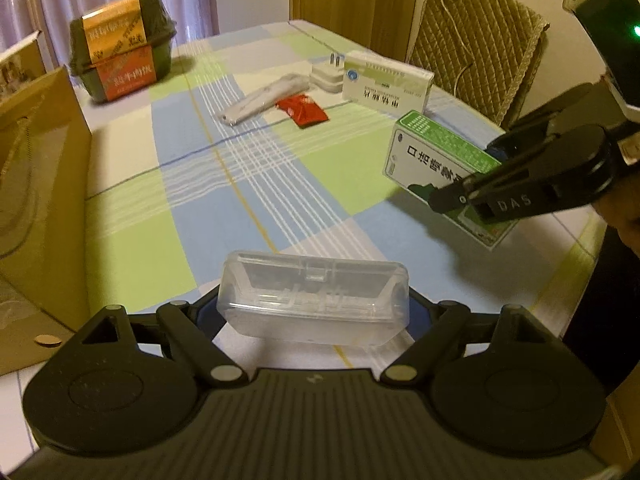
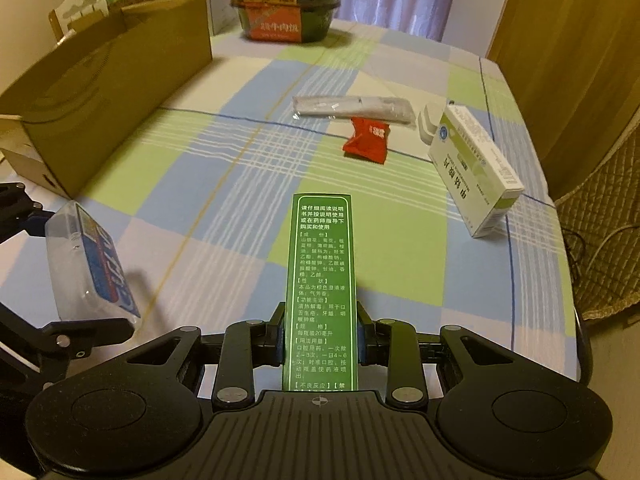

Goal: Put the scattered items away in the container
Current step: 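Carry the clear container and green box over the cardboard box with both tools, then open the left tool to drop the container while the right tool lowers the green box in, then move both tools back over the remaining items on the table, then grasp the white box with the right tool while the left tool reaches the white tube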

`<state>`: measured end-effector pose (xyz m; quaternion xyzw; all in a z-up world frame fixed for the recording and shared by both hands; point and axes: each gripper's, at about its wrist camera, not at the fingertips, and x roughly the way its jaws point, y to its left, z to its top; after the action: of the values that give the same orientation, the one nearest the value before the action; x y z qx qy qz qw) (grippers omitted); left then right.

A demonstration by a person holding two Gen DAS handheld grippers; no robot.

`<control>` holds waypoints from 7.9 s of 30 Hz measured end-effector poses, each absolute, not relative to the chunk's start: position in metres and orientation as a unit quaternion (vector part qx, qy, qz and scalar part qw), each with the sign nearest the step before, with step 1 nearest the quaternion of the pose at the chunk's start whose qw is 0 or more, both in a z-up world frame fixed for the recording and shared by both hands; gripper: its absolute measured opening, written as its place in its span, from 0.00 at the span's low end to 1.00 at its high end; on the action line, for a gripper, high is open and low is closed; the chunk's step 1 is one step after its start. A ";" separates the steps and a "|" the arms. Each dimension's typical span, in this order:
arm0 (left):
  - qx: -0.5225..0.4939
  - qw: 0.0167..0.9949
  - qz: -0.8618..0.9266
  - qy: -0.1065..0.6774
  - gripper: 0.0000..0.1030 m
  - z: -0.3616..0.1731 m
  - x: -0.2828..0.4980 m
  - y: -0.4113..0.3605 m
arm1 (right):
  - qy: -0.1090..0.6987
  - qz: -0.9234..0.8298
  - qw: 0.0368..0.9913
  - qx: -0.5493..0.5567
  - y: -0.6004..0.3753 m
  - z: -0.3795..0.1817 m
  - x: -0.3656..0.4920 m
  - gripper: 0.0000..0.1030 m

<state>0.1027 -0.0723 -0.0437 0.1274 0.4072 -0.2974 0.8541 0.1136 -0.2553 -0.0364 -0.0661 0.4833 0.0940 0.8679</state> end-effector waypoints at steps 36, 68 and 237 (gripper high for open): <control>0.086 0.913 -0.136 0.375 0.81 0.047 0.037 0.066 | 0.388 0.214 0.891 -0.098 -0.135 0.054 0.058 0.32; 0.065 0.937 -0.087 0.333 0.81 0.087 0.210 0.170 | 0.348 0.299 0.881 -0.116 -0.004 0.091 0.228 0.32; 0.200 0.810 -0.351 0.426 0.59 -0.107 0.388 -0.192 | 0.530 0.122 0.838 -0.037 -0.389 -0.048 0.291 0.27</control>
<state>0.3876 -0.1922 -0.1073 0.2001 0.4256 -0.3514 0.8095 0.2906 -0.3889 -0.0481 -0.0367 0.5302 0.1217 0.8383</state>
